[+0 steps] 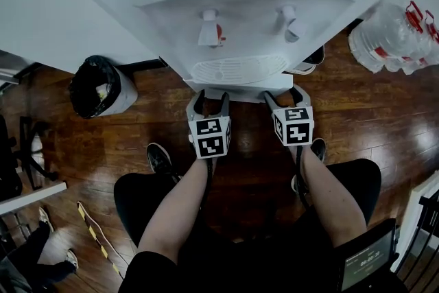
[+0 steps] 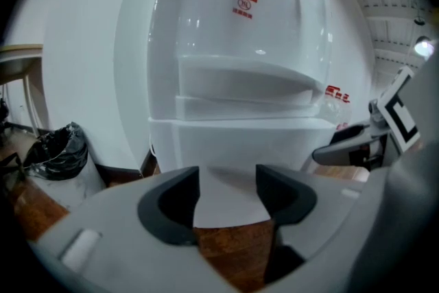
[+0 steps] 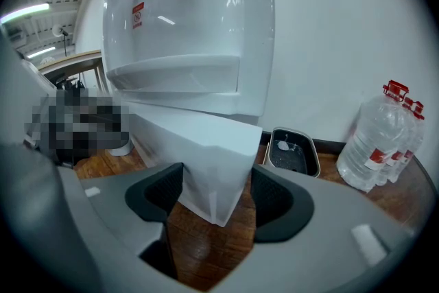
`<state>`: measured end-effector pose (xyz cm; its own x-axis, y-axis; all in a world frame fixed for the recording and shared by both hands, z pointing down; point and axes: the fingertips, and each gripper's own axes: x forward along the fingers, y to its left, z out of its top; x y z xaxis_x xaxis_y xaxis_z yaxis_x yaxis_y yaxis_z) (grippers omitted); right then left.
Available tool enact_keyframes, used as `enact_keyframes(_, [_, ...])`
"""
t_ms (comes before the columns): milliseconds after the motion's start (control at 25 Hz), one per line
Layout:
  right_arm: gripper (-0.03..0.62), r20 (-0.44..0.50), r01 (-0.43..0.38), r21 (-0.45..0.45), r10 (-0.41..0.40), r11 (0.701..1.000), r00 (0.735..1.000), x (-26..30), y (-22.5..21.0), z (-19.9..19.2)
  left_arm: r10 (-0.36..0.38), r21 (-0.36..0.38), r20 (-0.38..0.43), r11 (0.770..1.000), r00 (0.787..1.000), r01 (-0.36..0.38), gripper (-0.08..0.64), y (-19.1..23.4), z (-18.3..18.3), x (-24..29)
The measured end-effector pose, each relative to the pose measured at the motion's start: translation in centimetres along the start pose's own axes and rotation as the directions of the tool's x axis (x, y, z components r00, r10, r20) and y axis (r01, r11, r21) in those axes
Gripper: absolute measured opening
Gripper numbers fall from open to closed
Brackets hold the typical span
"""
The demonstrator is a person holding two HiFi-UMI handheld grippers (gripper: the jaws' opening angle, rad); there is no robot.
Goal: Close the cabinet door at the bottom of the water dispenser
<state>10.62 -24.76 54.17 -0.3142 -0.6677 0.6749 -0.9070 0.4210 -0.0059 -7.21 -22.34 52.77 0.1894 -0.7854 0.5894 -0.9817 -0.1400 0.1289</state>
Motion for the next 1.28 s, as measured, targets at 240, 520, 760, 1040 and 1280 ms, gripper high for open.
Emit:
enact_keyframes(240, [0.311, 0.004, 0.001, -0.004, -0.001, 1.0, 1.0, -0.1, 0.0, 0.1, 0.017, -0.016, 0.012, 1.0, 1.0, -0.017, 0.261, 0.2, 0.5, 0.6])
enact_keyframes(520, [0.299, 0.015, 0.002, -0.018, -0.001, 1.0, 1.0, -0.1, -0.4, 0.7, 0.044, -0.039, 0.018, 0.998, 0.999, -0.043, 0.259, 0.2, 0.6, 0.8])
enact_keyframes(760, [0.299, 0.021, -0.003, -0.025, 0.003, 1.0, 1.0, 0.1, -0.5, 0.9, 0.044, -0.037, 0.018, 0.998, 0.999, -0.043, 0.259, 0.2, 0.7, 0.9])
enact_keyframes(1040, [0.301, 0.027, -0.002, -0.029, 0.003, 1.0, 1.0, 0.3, -0.6, 1.2, 0.051, -0.026, 0.02, 0.998, 0.998, -0.051, 0.258, 0.5, 0.7, 1.0])
enact_keyframes(1280, [0.301, 0.03, -0.007, -0.033, 0.008, 0.999, 1.0, 0.6, -0.7, 1.3, 0.076, -0.006, 0.02, 0.997, 0.997, -0.076, 0.258, 1.1, 0.4, 1.2])
